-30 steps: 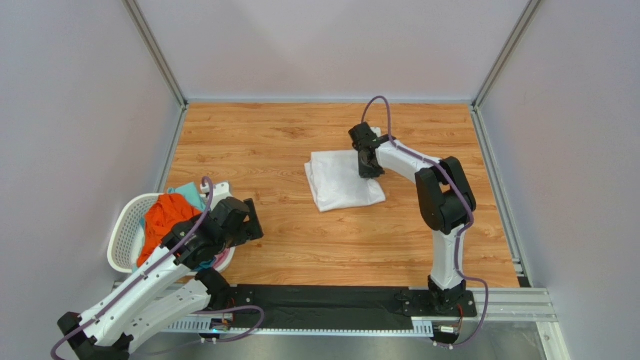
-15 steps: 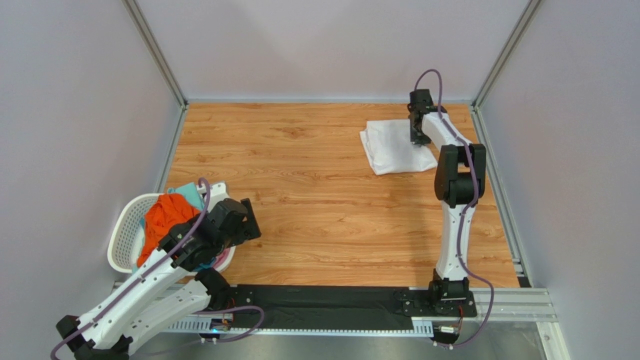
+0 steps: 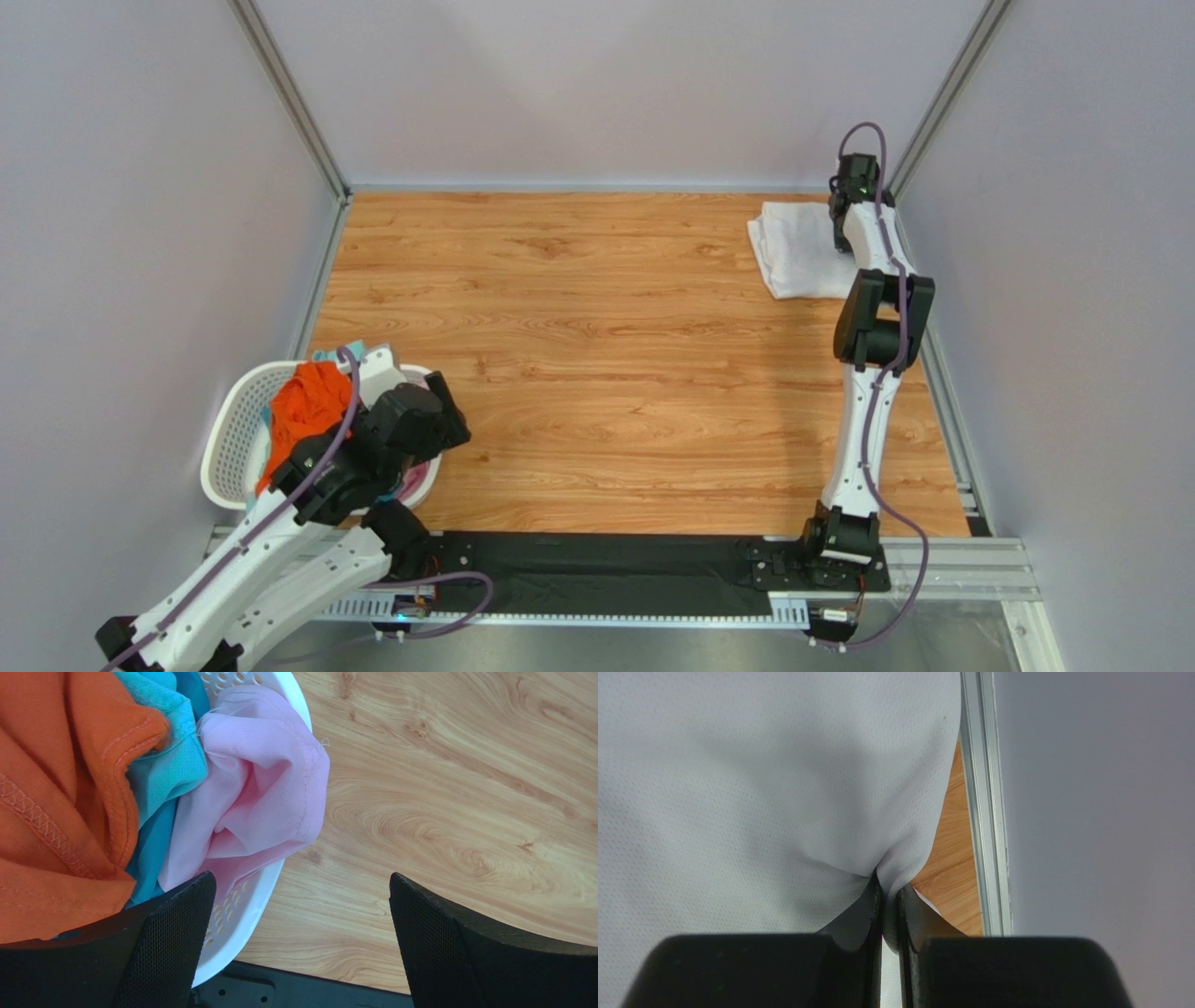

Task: Fold and stack the t-shirts
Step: Neatly place the folded tshirt to the corner, then reset both grippers

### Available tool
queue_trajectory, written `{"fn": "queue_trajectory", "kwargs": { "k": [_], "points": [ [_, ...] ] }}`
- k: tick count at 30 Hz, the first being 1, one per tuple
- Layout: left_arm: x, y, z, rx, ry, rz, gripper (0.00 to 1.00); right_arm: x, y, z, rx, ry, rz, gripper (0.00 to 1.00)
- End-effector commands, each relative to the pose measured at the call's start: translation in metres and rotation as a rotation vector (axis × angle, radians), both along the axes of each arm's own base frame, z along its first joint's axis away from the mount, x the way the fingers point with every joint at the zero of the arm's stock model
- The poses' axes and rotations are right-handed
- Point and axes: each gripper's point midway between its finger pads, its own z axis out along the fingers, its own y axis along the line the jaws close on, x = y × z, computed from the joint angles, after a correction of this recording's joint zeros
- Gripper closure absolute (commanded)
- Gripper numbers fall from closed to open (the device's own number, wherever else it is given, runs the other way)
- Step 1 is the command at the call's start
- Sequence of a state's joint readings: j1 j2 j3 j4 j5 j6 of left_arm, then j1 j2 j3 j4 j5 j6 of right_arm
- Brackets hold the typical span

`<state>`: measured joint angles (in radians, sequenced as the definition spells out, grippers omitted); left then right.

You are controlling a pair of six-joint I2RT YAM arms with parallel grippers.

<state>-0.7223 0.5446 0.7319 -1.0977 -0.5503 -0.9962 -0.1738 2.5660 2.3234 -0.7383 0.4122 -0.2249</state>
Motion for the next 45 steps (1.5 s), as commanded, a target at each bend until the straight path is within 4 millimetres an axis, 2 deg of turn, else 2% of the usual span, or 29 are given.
{"fn": "queue_trajectory", "kwargs": {
  "k": [1,6,14,17,19,20,21,22,23,25,26,28,29,30,31,32,33,34,35,36,37,38,39,40,41,42,43,44,45],
  "points": [
    [0.000,0.010,0.007,-0.003,-0.037,0.059,0.00,0.009,-0.016,0.016,-0.082,-0.019,0.016,0.95],
    [-0.002,0.015,0.008,-0.018,-0.056,0.077,0.00,0.004,-0.035,0.027,-0.102,-0.038,-0.036,0.93],
    [0.000,0.009,0.008,-0.014,-0.043,0.048,0.00,0.000,-0.041,0.047,-0.103,-0.074,-0.058,0.88],
    [0.001,0.009,0.011,-0.006,-0.037,0.048,0.00,-0.004,-0.040,0.061,-0.100,-0.102,-0.078,0.68],
    [0.001,0.007,0.014,-0.008,-0.037,0.035,0.00,-0.007,-0.039,0.073,-0.102,-0.123,-0.093,0.50],
    [0.001,0.006,0.014,-0.005,-0.034,0.029,0.00,-0.010,-0.040,0.091,-0.106,-0.153,-0.105,0.43],
    [0.001,0.004,0.012,0.002,-0.027,0.014,0.00,-0.012,-0.038,0.095,-0.097,-0.164,-0.108,0.32],
    [0.001,-0.001,0.013,-0.011,-0.023,-0.005,0.00,-0.012,-0.034,0.102,-0.078,-0.184,-0.106,0.10],
    [0.002,-0.003,0.012,-0.009,-0.015,-0.015,0.00,-0.015,-0.030,0.124,-0.056,-0.240,-0.123,0.00],
    [0.002,-0.008,0.014,-0.010,0.005,-0.033,0.00,-0.020,-0.018,0.137,0.002,-0.274,-0.122,0.00],
    [0.002,-0.010,0.014,-0.008,0.013,-0.043,0.00,-0.025,-0.010,0.158,0.045,-0.329,-0.137,0.00],
    [0.004,-0.014,0.014,0.002,0.031,-0.058,0.00,-0.038,0.014,0.159,0.111,-0.320,-0.135,0.00],
    [0.005,-0.015,0.014,0.006,0.035,-0.060,0.00,-0.044,0.027,0.157,0.149,-0.317,-0.128,0.00],
    [0.007,-0.017,0.014,0.009,0.036,-0.063,0.00,-0.052,0.051,0.183,0.192,-0.378,-0.113,0.00],
    [0.011,-0.020,0.014,0.018,0.036,-0.076,0.00,-0.064,0.067,0.161,0.229,-0.327,-0.099,0.00],
    [0.013,-0.022,0.015,0.017,0.035,-0.079,0.00,-0.073,0.077,0.165,0.240,-0.337,-0.100,0.00],
    [0.017,-0.027,0.018,0.008,0.025,-0.090,0.00,-0.083,0.095,0.185,0.265,-0.390,-0.098,0.00],
    [0.019,-0.030,0.019,0.014,0.028,-0.104,0.00,-0.102,0.105,0.164,0.280,-0.343,-0.105,0.00],
    [0.022,-0.032,0.021,0.014,0.020,-0.111,0.00,-0.111,0.112,0.164,0.296,-0.355,-0.118,0.00],
    [0.026,-0.037,0.024,-0.001,0.002,-0.118,0.00,-0.123,0.129,0.183,0.336,-0.420,-0.098,0.00],
    [0.029,-0.039,0.026,-0.006,-0.013,-0.126,0.00,-0.132,0.140,0.180,0.366,-0.421,-0.078,0.00],
    [0.031,-0.041,0.028,0.004,-0.031,-0.147,0.00,-0.153,0.150,0.151,0.391,-0.364,-0.078,0.00],
    [0.037,-0.045,0.030,-0.009,-0.062,-0.156,0.00,-0.163,0.178,0.149,0.447,-0.364,-0.024,0.00],
    [0.039,-0.048,0.033,-0.020,-0.083,-0.168,0.00,-0.173,0.188,0.167,0.469,-0.431,0.006,0.00],
    [0.041,-0.050,0.036,-0.010,-0.110,-0.201,0.00,-0.195,0.195,0.140,0.474,-0.383,0.008,0.00],
    [0.047,-0.061,0.045,-0.053,-0.162,-0.236,0.00,-0.204,0.214,0.138,0.499,-0.383,0.056,0.00],
    [0.048,-0.064,0.045,-0.060,-0.193,-0.267,0.00,-0.216,0.222,0.150,0.527,-0.438,0.083,0.00],
    [0.049,-0.068,0.047,-0.058,-0.221,-0.304,0.00,-0.230,0.228,0.131,0.541,-0.406,0.091,0.00],
    [0.052,-0.074,0.054,-0.086,-0.266,-0.329,0.00,-0.241,0.240,0.126,0.576,-0.392,0.124,0.00]
  ]
}}
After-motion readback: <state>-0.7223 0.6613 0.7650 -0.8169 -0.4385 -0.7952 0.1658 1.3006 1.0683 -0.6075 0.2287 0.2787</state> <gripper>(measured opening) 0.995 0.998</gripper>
